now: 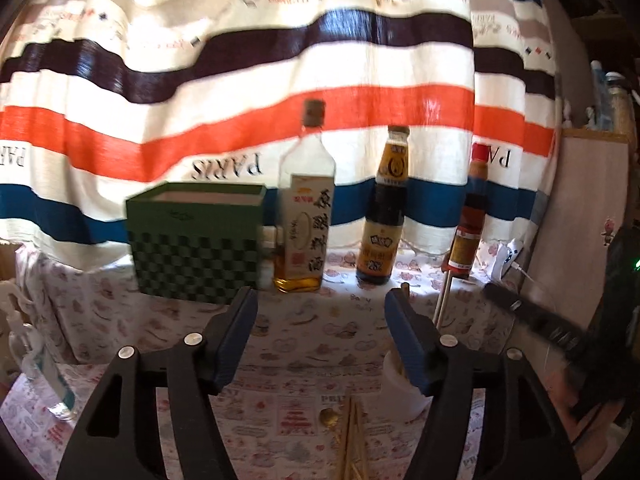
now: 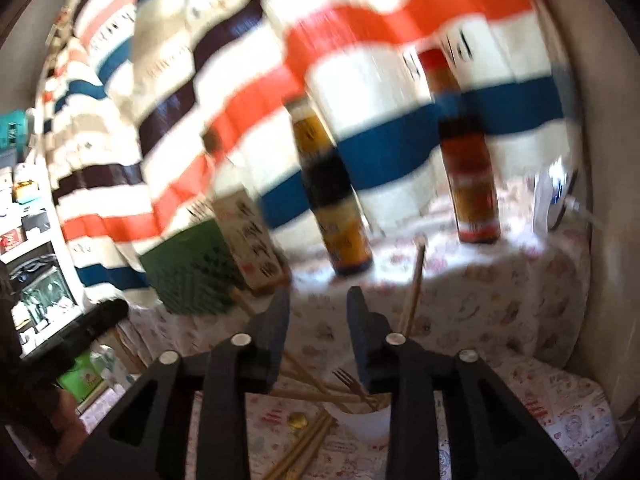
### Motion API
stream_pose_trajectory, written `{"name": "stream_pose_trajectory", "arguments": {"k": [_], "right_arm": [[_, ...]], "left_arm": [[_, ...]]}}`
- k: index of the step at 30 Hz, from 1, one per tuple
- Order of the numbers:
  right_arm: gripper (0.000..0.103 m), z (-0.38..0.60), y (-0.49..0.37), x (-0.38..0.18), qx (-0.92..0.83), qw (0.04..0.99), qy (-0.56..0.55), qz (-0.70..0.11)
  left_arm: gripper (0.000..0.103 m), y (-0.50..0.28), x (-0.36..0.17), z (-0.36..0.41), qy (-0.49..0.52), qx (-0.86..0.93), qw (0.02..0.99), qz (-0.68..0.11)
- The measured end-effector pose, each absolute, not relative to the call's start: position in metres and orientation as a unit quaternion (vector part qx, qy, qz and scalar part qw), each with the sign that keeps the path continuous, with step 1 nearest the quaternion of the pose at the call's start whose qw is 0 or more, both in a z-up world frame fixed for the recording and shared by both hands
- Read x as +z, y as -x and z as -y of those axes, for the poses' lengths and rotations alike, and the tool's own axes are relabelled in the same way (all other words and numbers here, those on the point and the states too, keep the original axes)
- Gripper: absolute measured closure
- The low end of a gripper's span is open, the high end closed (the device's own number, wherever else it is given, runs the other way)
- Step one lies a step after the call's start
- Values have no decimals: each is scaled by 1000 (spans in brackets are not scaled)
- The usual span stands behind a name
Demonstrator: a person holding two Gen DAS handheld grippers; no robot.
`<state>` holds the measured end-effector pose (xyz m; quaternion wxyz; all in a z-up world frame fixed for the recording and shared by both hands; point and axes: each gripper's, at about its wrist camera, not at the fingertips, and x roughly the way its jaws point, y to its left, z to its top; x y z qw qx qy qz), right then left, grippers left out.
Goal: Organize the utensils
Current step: 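Withdraw both open tools from the cup toward the chopstick pile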
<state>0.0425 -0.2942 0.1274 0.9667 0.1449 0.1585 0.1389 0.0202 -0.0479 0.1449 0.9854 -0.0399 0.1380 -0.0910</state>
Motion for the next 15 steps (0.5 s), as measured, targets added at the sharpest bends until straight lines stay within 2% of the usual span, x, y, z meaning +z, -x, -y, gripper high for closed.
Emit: {"name": "stream_pose_trajectory", "arguments": {"k": [4, 7, 9, 11, 15], "right_arm": [[62, 290, -11, 143, 131, 974, -137, -123], [55, 287, -1, 135, 129, 970, -144, -145], [45, 285, 6, 124, 124, 970, -143, -149], [42, 281, 9, 114, 116, 972, -134, -153], [37, 281, 0, 90, 111, 966, -145, -184]], "left_arm": [[23, -3, 148, 30, 41, -82, 988, -122], [16, 5, 145, 21, 39, -63, 992, -102], [8, 7, 137, 16, 48, -56, 993, -94], [4, 7, 123, 9, 77, -61, 990, -98], [3, -9, 80, 0, 117, -61, 983, -131]]}}
